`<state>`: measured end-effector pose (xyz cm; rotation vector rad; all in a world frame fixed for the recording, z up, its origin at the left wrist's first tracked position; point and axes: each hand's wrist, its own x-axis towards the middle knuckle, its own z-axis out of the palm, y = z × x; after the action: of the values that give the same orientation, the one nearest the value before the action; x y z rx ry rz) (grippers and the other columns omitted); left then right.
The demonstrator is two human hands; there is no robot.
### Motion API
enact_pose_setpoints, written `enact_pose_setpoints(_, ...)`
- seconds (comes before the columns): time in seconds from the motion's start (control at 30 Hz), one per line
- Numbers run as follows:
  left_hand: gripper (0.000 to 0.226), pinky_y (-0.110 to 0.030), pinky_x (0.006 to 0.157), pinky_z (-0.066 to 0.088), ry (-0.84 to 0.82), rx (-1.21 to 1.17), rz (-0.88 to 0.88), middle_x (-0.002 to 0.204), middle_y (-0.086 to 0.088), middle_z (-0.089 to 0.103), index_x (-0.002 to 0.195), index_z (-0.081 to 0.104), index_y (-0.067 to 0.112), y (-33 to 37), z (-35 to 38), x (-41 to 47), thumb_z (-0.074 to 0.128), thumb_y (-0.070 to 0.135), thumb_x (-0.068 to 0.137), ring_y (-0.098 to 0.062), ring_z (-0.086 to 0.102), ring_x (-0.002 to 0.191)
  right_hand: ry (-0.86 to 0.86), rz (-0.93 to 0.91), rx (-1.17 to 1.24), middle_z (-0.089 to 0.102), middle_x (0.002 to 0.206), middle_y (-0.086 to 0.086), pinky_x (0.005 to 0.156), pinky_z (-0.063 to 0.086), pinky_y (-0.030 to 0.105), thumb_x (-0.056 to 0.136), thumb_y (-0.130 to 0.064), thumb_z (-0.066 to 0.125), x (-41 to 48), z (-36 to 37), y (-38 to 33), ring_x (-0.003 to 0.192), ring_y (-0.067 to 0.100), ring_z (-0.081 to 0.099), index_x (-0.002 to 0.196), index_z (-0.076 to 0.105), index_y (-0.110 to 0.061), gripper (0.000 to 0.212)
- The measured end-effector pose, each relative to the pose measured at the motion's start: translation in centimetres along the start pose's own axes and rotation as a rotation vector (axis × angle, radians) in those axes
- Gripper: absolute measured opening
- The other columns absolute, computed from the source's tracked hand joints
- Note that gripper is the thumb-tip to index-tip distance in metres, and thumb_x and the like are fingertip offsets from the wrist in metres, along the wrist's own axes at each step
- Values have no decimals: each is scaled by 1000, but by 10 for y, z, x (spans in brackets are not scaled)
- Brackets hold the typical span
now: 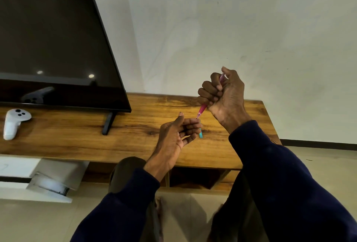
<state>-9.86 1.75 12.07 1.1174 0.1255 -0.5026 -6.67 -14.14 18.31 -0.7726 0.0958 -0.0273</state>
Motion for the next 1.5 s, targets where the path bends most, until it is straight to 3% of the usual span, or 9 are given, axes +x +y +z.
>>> enact_pose_setpoints(0.93,47,-31,84,59,-52,-6,18,105,-19,79,114,73,-5,1,2,0,51,35,107,-19,77,85,113,-8,99,20,46,-5,47,15,25,99,-39,42,2,-2,-11,44,10,15,55,33,-17,49)
enact_pose_setpoints(1.23,41,-31,83,59,-37,-19,18,98,-17,80,102,76,1,-1,1,3,51,34,107,-18,77,81,114,-1,109,19,44,-5,41,19,22,98,-35,38,4,-4,-10,41,10,16,51,33,-17,50)
enact_pose_setpoints(1.5,41,-31,81,59,-33,-35,19,97,-17,80,104,75,-1,1,2,4,52,32,107,-18,76,81,124,-12,113,19,44,-5,44,14,22,98,-32,36,6,-5,-11,44,10,13,50,32,-17,50)
